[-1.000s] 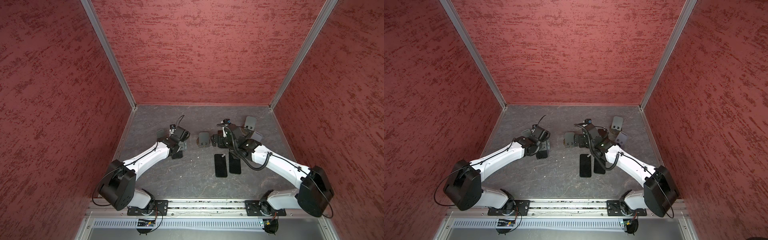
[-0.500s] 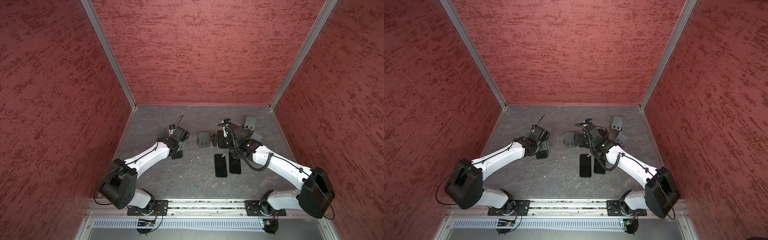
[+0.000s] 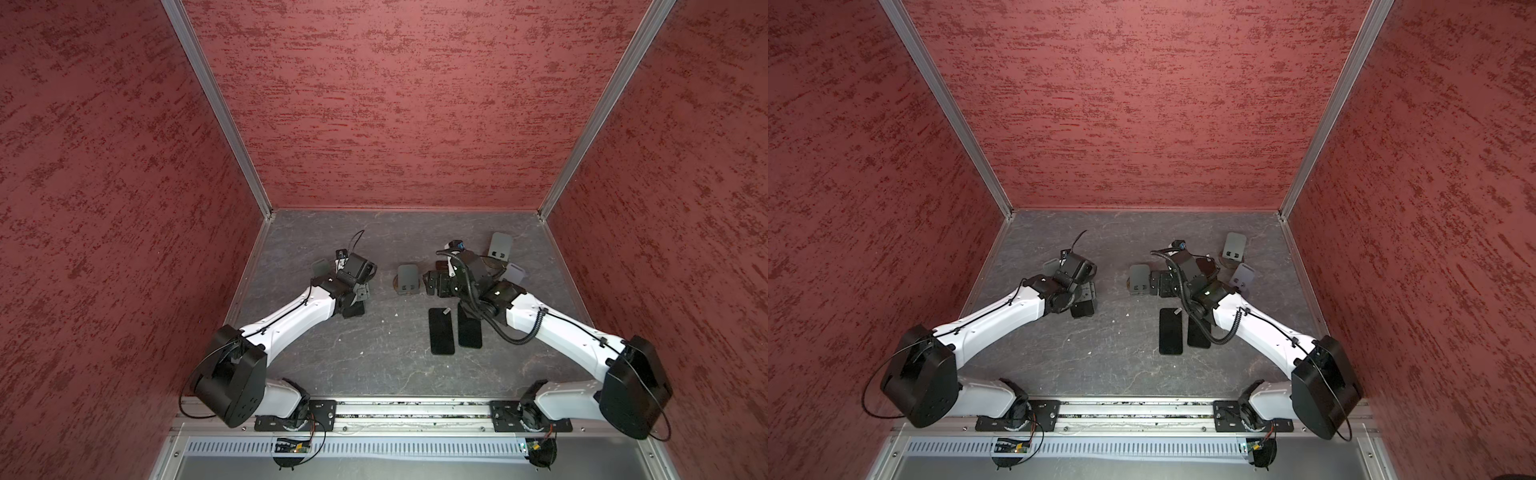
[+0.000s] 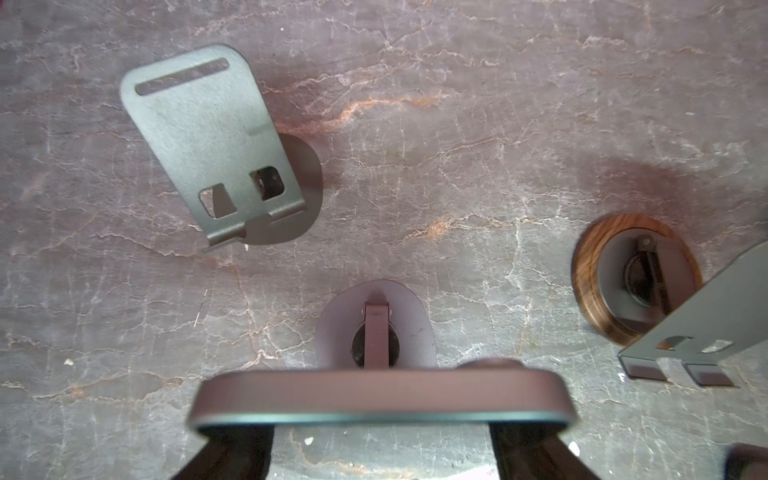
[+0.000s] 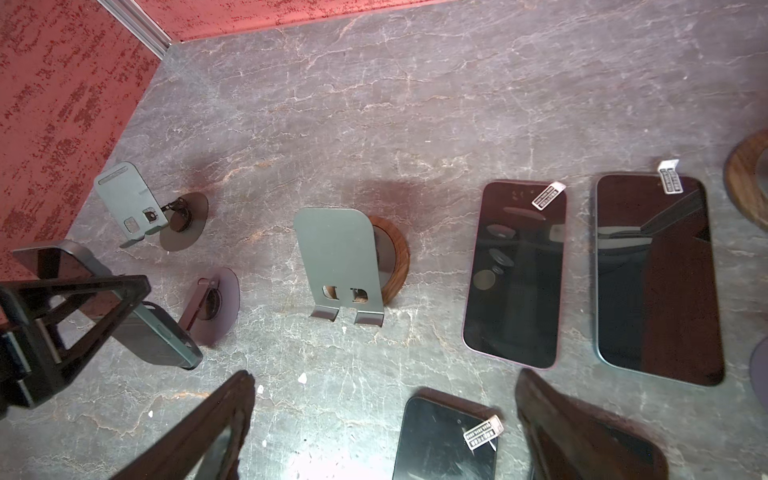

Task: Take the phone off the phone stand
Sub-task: 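Grip the standing black phone's top edge and lift it with the left gripper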

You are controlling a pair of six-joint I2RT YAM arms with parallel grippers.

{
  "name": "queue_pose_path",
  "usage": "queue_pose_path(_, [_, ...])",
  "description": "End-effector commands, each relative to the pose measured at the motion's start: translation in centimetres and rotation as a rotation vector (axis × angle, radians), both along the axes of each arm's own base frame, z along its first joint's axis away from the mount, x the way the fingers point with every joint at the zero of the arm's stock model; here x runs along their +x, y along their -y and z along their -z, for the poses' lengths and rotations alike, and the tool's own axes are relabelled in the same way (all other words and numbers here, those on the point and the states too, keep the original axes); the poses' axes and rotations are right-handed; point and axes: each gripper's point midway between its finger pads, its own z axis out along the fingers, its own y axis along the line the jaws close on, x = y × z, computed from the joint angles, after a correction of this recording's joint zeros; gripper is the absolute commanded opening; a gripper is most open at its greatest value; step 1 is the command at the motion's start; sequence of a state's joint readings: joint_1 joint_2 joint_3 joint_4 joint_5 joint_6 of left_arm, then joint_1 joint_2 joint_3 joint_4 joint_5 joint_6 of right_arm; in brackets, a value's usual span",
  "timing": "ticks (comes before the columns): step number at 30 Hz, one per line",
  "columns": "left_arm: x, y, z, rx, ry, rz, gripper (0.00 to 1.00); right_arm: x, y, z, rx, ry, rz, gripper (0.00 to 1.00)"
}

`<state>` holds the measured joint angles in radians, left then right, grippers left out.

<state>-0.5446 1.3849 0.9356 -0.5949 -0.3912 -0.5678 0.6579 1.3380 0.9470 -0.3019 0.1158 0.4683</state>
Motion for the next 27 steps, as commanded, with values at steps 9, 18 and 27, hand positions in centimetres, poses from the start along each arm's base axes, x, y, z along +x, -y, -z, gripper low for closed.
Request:
queue_pose_path(9, [-1.3, 0.1, -4.5, -0.001, 0.086, 0.036, 0.66, -0.3, -0.3, -0.4, 0.044, 0.001, 0.002, 0.99])
queue_pose_path(18, [-2.7, 2.3, -6.0, -0.017, 0.087, 0.112, 0.66, -0.1, 0.5, -0.4, 0.012, 0.01, 0.034, 0.99])
queue_pose_path(27, [-4.1, 6.1, -6.0, 0.003, 0.053, 0.224, 0.66, 0.4, 1.2, -0.2, -0.02, 0.024, 0.07, 0.99])
